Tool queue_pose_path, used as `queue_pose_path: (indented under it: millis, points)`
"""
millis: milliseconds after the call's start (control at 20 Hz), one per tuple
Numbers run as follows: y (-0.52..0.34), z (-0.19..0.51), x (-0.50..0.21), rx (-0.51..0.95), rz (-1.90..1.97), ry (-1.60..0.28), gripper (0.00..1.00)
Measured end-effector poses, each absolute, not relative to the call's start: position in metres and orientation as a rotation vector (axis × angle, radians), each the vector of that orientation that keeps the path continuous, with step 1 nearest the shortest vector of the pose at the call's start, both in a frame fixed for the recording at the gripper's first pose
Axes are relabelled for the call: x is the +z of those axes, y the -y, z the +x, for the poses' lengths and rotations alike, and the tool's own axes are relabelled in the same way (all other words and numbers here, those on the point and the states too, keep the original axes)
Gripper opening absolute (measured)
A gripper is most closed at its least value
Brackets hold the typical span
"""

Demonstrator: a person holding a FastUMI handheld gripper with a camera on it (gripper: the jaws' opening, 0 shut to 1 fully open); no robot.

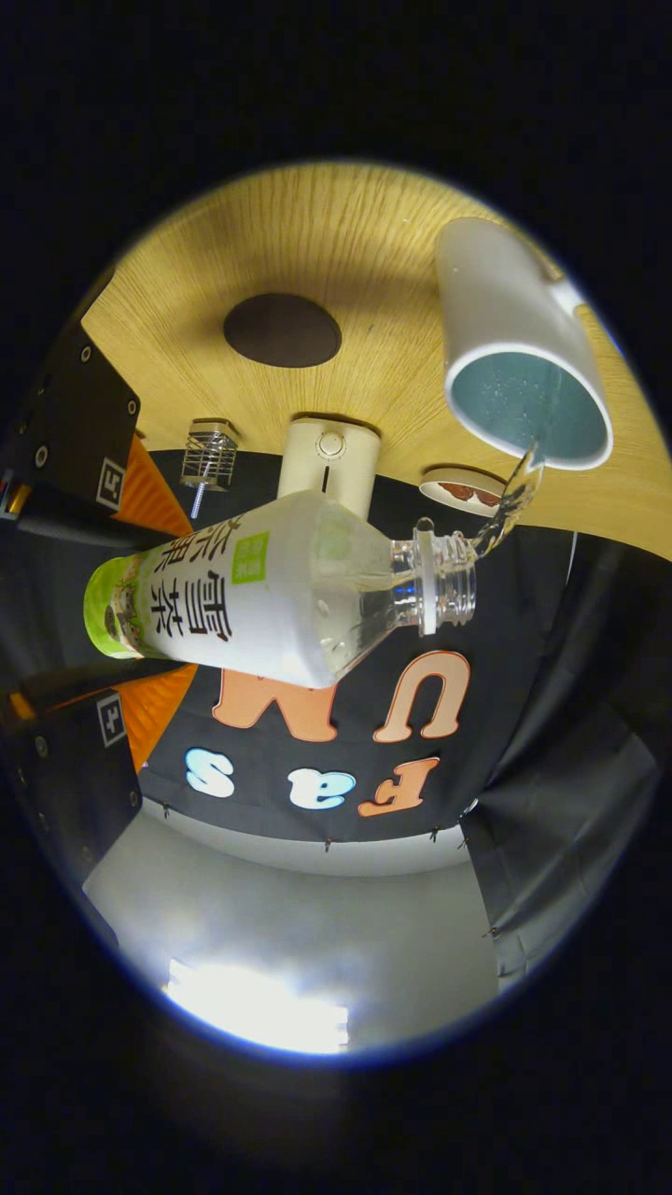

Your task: Take the bottle from table, then pour the juice into the cup, finally place the bottle on the coaster

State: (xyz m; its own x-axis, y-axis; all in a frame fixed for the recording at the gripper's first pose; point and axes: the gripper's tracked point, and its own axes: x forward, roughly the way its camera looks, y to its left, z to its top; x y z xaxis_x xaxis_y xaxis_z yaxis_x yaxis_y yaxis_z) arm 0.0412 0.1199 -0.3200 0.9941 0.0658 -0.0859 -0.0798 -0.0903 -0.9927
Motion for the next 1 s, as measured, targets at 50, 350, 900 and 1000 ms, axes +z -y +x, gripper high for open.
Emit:
queue_pose_path:
  millis: [50,350,900,1000]
  points:
    - [-0.1202,0.0413,-0.3194,0.119,-1.660,-0.007,0.56]
    - [-0.1216,0.0418,-0.3170,0.124,-1.694,0.012,0.56]
    - [-0.1250,0.0433,-0.3124,0.135,-1.752,0.052,0.56]
    - [-0.1248,0.0436,-0.3117,0.137,-1.761,0.054,0.56]
